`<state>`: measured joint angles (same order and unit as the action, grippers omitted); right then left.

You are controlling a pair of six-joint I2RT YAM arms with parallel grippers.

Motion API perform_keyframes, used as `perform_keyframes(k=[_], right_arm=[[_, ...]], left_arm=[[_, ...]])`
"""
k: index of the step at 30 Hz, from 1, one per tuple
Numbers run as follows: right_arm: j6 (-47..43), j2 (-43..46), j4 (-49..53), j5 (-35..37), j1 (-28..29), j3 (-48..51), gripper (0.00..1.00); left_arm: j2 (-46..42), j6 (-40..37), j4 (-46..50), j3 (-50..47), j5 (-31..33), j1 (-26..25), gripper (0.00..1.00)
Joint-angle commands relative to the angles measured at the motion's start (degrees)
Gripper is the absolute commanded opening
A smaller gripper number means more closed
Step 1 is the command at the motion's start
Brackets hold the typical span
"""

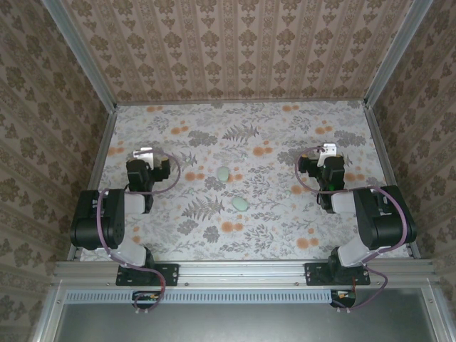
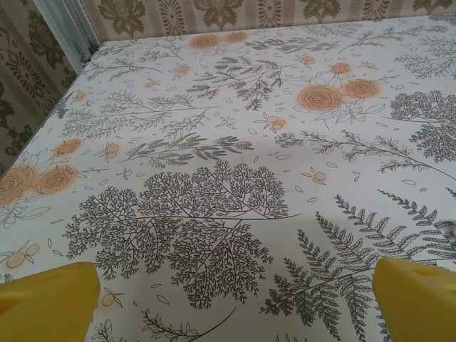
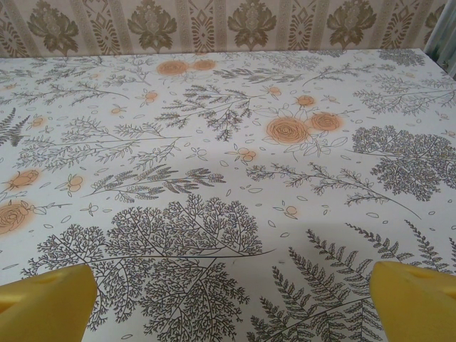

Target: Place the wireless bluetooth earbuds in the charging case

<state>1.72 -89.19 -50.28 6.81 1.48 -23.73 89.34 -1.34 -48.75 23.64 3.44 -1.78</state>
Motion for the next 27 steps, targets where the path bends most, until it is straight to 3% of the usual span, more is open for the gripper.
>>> perform_keyframes(k=[1,20,23,27], right_arm=[[0.75,1.48,0.63,-1.09,-0.33,0.70,1.00],[0.75,1.68,0.14,-1.09,-0.33,0.95,1.00],[0.82,4.82,2.25,-0.97,-0.33,1.16,1.00],[1.36,14.23,17.42,0.32,-0.33,-2.80,1.00]], left_arm=[[-1.45,-1.03,-0.12,-0.52,0.07,0.32,1.00],[-1.38,-1.11,-0.15,-0.56,0.06,0.38,1.00],[-2.55,-0.83,-0.39,-0.96,3.69,-0.35,1.00],[-12.15,0.44,14.93,2.68,8.22,-0.81,1.00]])
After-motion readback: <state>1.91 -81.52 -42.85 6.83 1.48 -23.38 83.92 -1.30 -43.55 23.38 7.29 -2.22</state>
